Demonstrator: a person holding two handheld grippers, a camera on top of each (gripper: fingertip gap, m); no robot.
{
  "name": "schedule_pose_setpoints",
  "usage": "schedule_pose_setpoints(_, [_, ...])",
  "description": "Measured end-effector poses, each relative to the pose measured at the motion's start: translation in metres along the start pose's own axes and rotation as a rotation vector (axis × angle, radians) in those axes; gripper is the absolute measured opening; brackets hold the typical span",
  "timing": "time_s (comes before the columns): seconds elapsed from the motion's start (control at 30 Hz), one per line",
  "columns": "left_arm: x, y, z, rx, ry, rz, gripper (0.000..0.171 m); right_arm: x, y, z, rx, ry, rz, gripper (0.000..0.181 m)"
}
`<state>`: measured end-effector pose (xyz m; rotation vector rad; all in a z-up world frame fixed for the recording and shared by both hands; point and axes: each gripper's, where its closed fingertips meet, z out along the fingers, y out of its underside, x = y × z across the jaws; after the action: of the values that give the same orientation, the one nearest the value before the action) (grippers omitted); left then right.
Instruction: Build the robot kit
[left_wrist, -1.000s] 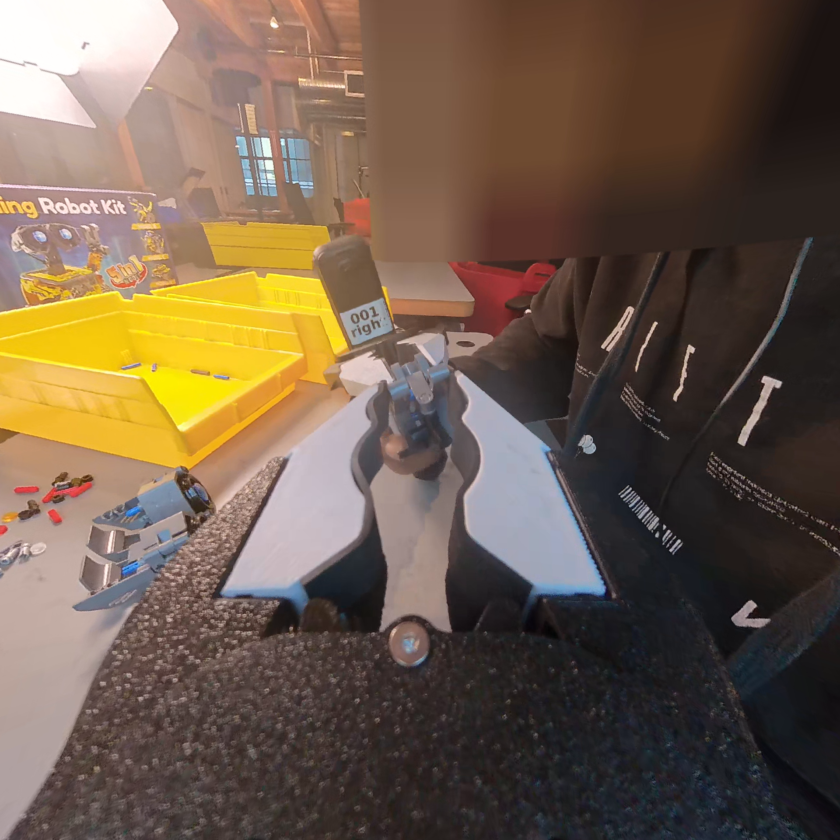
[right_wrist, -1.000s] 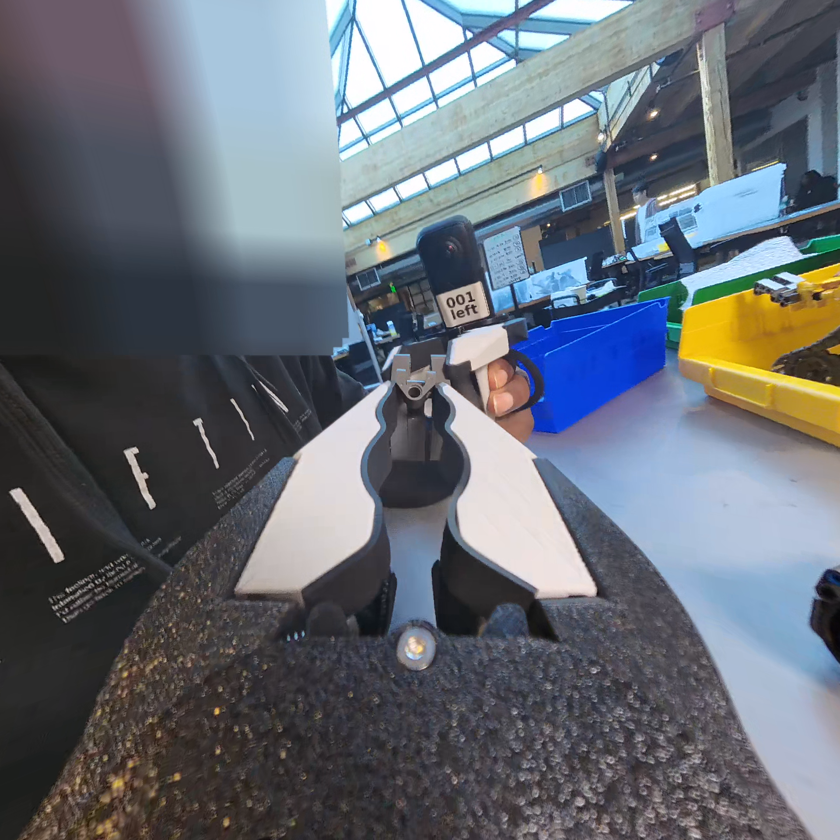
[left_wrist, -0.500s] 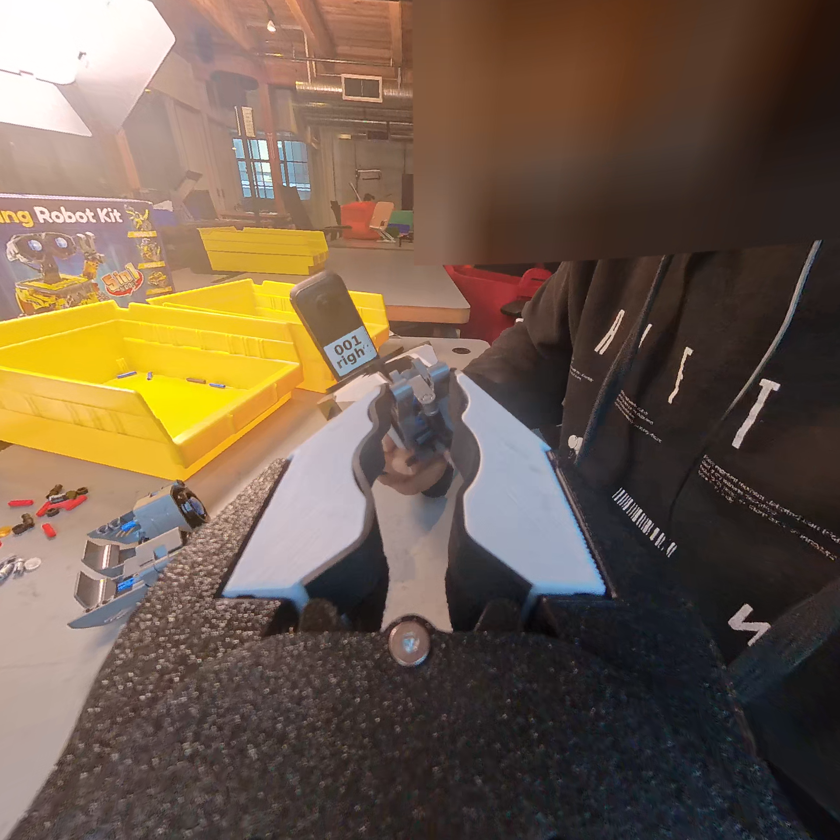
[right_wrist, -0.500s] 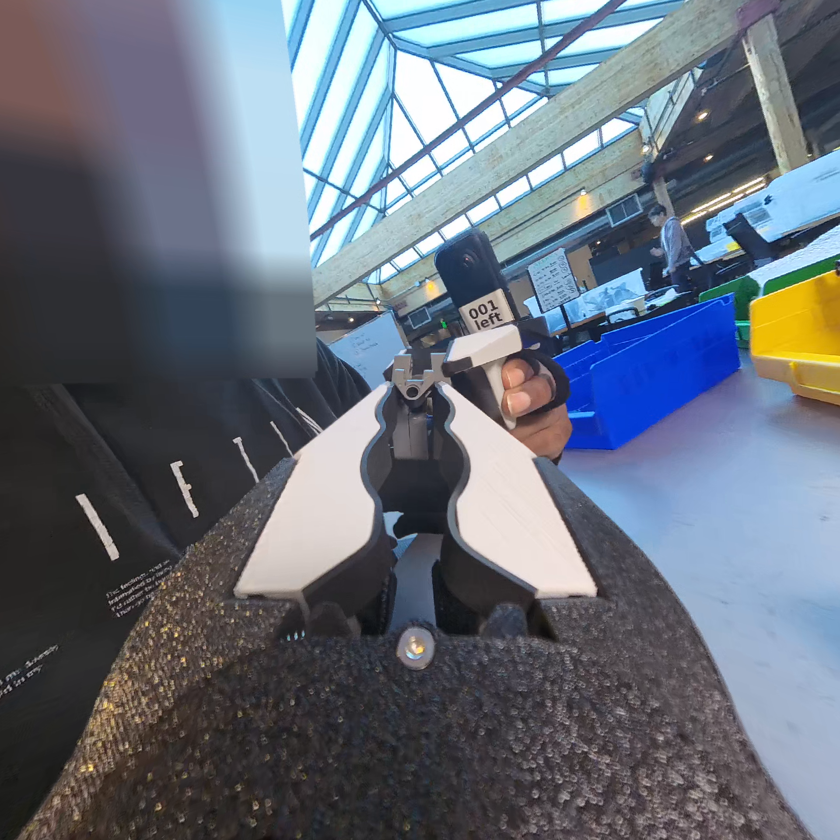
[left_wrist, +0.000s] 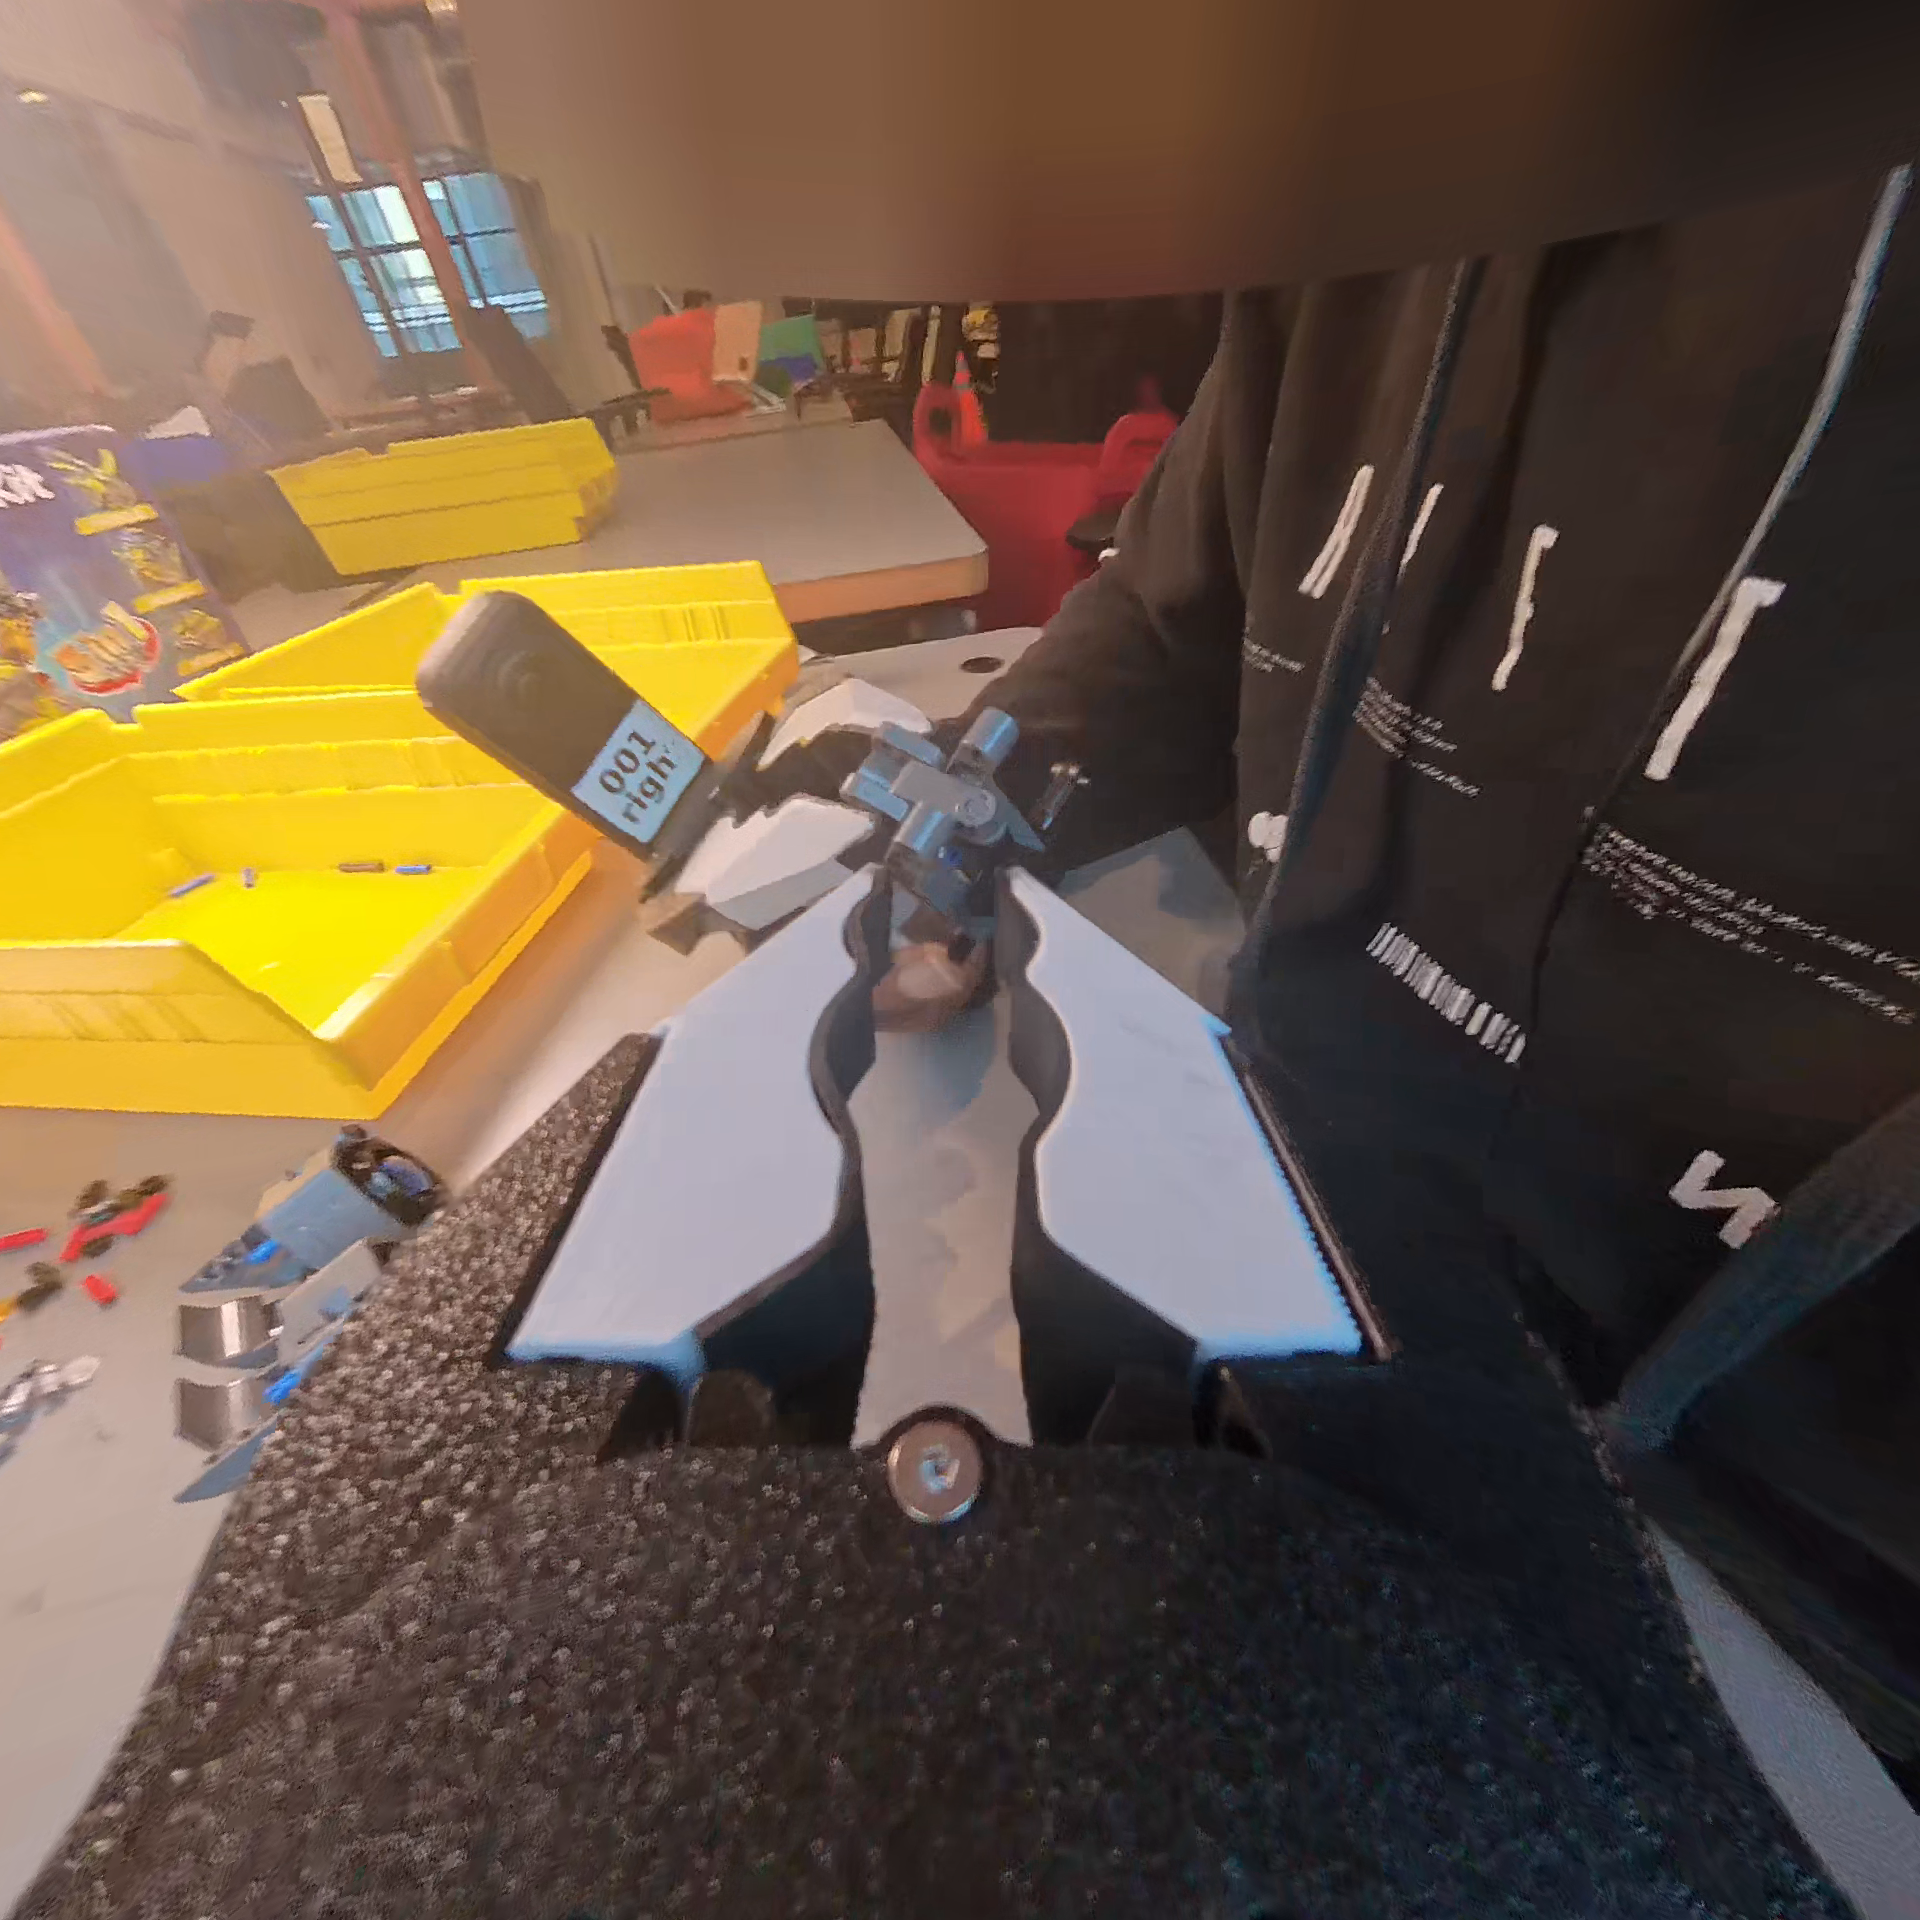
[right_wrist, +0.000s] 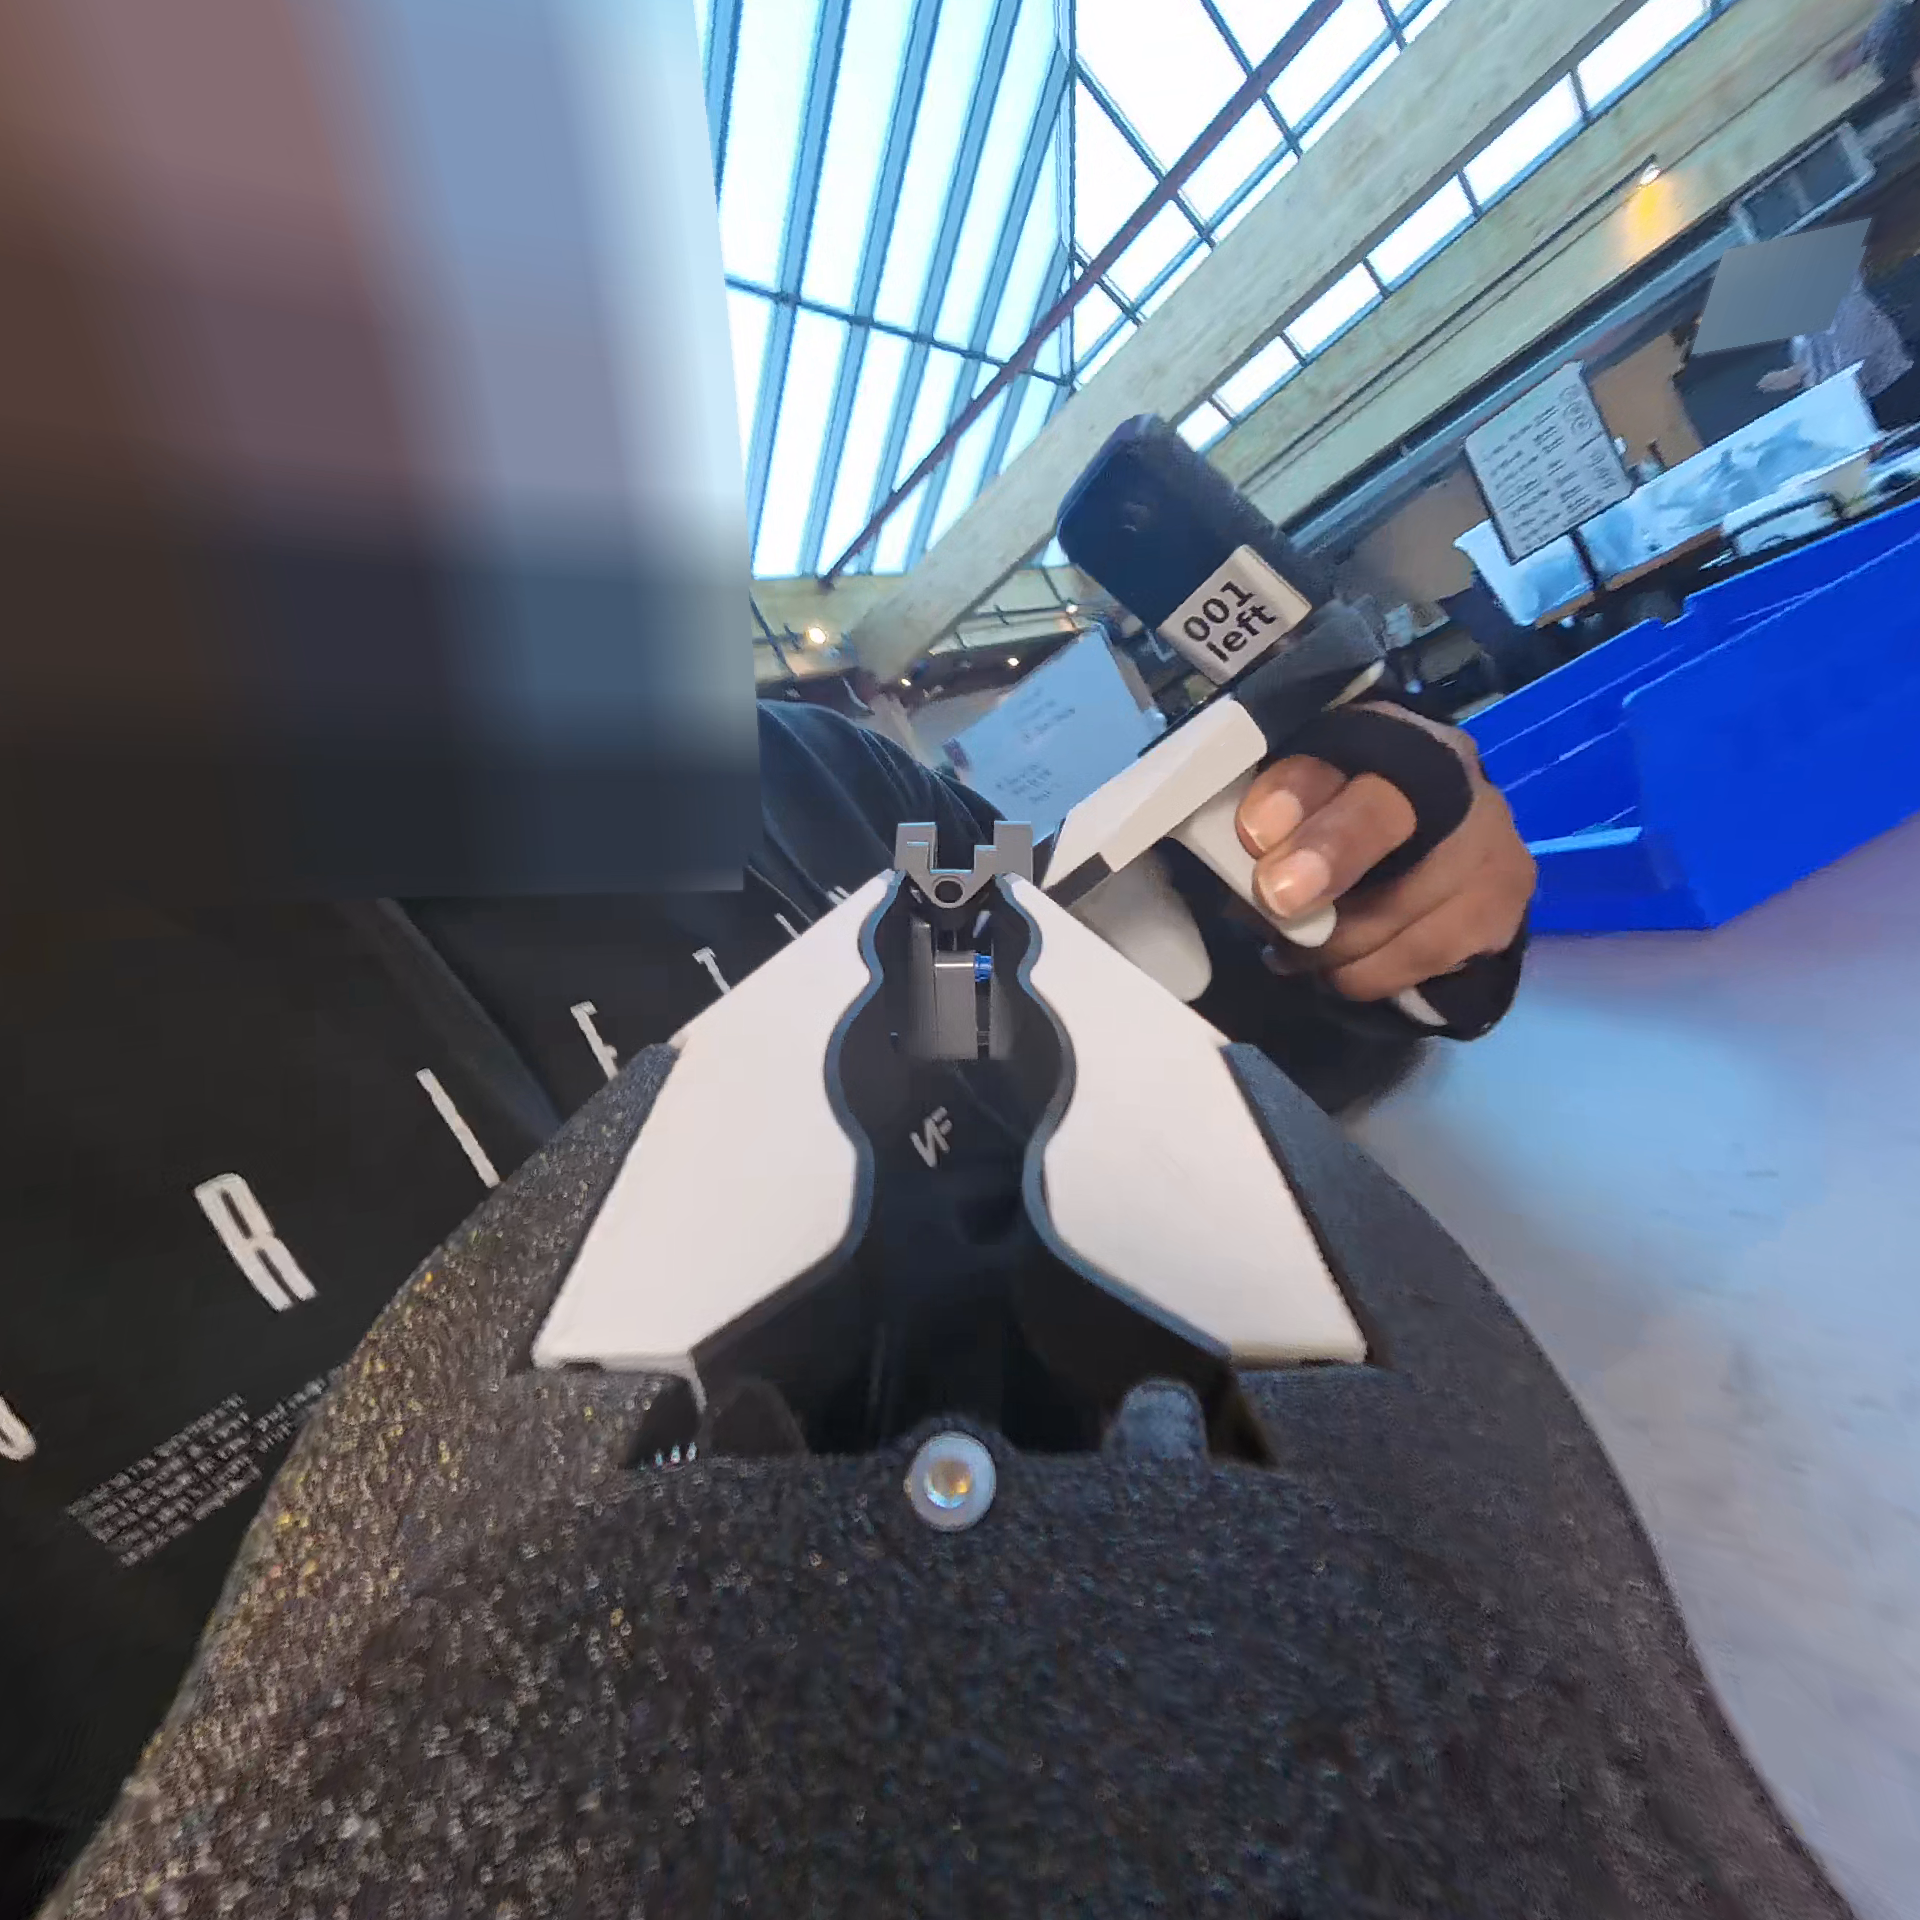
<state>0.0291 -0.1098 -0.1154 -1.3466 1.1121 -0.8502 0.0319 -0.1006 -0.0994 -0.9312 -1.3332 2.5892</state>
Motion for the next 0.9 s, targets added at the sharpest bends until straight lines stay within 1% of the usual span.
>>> schedule_pose_setpoints(0.03, [-0.004, 0.0, -0.001, -0.01, -0.04, 0.023, 0.014, 0.002, -0.002, 0.0, 0.023, -0.001, 0.025, 0.013])
schedule_pose_setpoints(0.07, [-0.01, 0.0, -0.002, -0.014, -0.082, 0.036, 0.004, 0.003, -0.004, 0.0, 0.046, -0.003, 0.053, 0.013])
schedule_pose_setpoints(0.13, [-0.017, 0.002, -0.003, -0.022, -0.127, 0.025, 0.001, 0.009, -0.01, -0.003, 0.095, 0.0, 0.125, 0.013])
schedule_pose_setpoints(0.2, [-0.021, 0.008, -0.005, -0.035, -0.15, 0.002, 0.001, 0.017, -0.009, -0.006, 0.099, 0.039, 0.146, 0.013])
schedule_pose_setpoints(0.27, [-0.021, 0.008, -0.005, -0.001, -0.136, -0.038, 0.002, 0.018, -0.008, -0.008, 0.093, 0.042, 0.164, 0.013])
schedule_pose_setpoints(0.3, [-0.019, 0.005, -0.004, 0.029, -0.114, -0.066, 0.006, 0.015, -0.007, -0.007, 0.084, 0.016, 0.18, 0.013])
schedule_pose_setpoints(0.33, [-0.019, 0.003, -0.003, 0.048, -0.1, -0.087, 0.017, 0.01, -0.004, -0.006, 0.07, -0.023, 0.204, 0.013])
schedule_pose_setpoints(0.37, [-0.016, 0.003, -0.002, 0.056, -0.078, -0.091, 0.019, 0.01, -0.003, -0.004, 0.066, -0.027, 0.202, 0.013])
schedule_pose_setpoints(0.4, [-0.011, 0.001, -0.001, 0.063, -0.051, -0.08, 0.016, 0.011, 0.0, -0.003, 0.052, -0.018, 0.196, 0.013])
schedule_pose_setpoints(0.47, [-0.007, 0.0, 0.001, 0.064, -0.043, -0.059, 0.013, 0.007, 0.003, -0.001, 0.037, -0.043, 0.217, 0.013])
schedule_pose_setpoints(0.53, [-0.009, 0.001, 0.0, 0.045, -0.058, -0.057, 0.011, 0.009, 0.002, -0.002, 0.044, -0.034, 0.22, 0.013])
schedule_pose_setpoints(0.63, [-0.022, 0.01, -0.004, -0.014, -0.142, -0.038, 0.009, 0.022, -0.001, -0.007, 0.066, 0.026, 0.256, 0.013])
schedule_pose_setpoints(0.7, [-0.032, 0.019, -0.008, -0.084, -0.211, -0.01, 0.008, 0.036, -0.004, -0.016, 0.093, 0.109, 0.278, 0.015])
schedule_pose_setpoints(0.73, [-0.036, 0.025, -0.01, -0.13, -0.238, 0.013, 0.008, 0.044, -0.004, -0.021, 0.086, 0.17, 0.253, 0.014])
schedule_pose_setpoints(0.8, [-0.041, 0.031, -0.012, -0.177, -0.266, 0.023, 0.008, 0.055, -0.006, -0.031, 0.022, 0.327, 0.1, 0.018])
schedule_pose_setpoints(0.87, [-0.045, 0.037, -0.014, -0.212, -0.294, 0.011, 0.007, 0.059, -0.01, -0.039, -0.098, 0.473, -0.133, 0.038])
schedule_pose_setpoints(0.9, [-0.047, 0.04, -0.015, -0.234, -0.303, 0.012, 0.007, 0.056, -0.01, -0.039, -0.165, 0.515, -0.244, 0.042])
